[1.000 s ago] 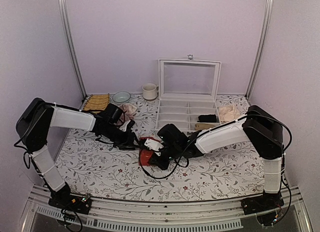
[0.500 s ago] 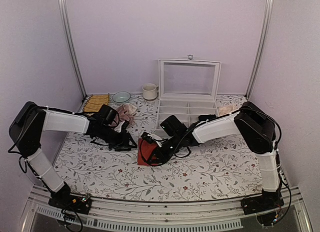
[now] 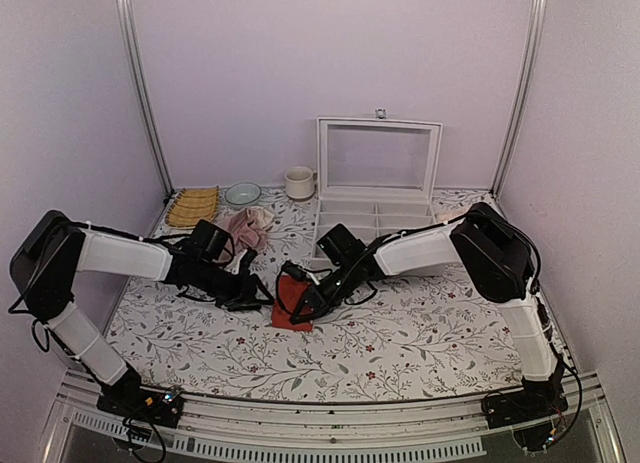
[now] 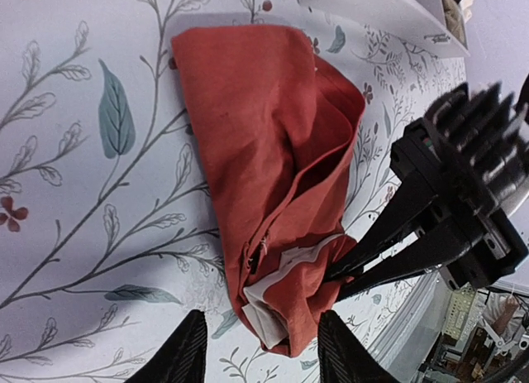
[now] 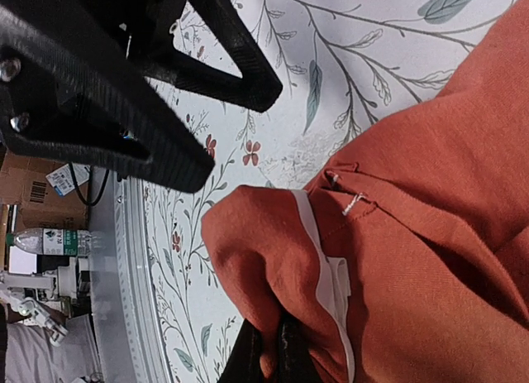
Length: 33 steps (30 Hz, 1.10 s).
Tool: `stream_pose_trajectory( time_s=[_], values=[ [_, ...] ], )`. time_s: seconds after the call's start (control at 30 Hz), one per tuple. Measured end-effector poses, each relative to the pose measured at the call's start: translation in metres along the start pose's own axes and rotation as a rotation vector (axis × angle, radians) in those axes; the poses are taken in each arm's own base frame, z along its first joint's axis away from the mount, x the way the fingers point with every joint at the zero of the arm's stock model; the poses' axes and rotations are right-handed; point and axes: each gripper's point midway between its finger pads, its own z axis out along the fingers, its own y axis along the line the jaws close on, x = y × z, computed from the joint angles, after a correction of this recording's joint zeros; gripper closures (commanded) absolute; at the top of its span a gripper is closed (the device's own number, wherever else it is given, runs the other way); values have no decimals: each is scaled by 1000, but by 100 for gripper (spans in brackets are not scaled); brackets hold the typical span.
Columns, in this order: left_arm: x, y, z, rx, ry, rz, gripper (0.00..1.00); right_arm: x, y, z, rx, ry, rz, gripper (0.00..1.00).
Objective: Roll the underwear
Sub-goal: Roll the underwear at the center of the board.
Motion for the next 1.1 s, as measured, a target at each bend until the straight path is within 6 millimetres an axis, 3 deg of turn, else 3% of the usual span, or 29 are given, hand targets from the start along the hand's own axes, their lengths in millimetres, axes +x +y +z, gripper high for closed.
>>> stream_pose_trajectory(
  time_s=[0.23,0.4,0.63,0.73,0.83,0.9,1.03,1.1],
  values=[
    [18,-12,10,54,30,48,46,1,-1,0,-31,17,52,100],
    [21,-20,16,82,33,71,50,2,-1,0,-31,22,67,100],
    [28,-8,32,65,71,43,55,2,-2,0,-29,24,72,100],
    [28,-9,32,66,71,45,66,2,-2,0,-29,24,72,100],
    [29,-6,35,60,77,43,92,2,-2,0,-28,24,73,100],
    [27,-7,37,60,81,36,100,2,-2,0,-26,24,74,100],
    [24,-8,38,51,92,39,100,3,-2,0,-25,25,79,100],
    [23,-8,39,42,104,35,100,3,-2,0,-25,25,79,91]
  ],
)
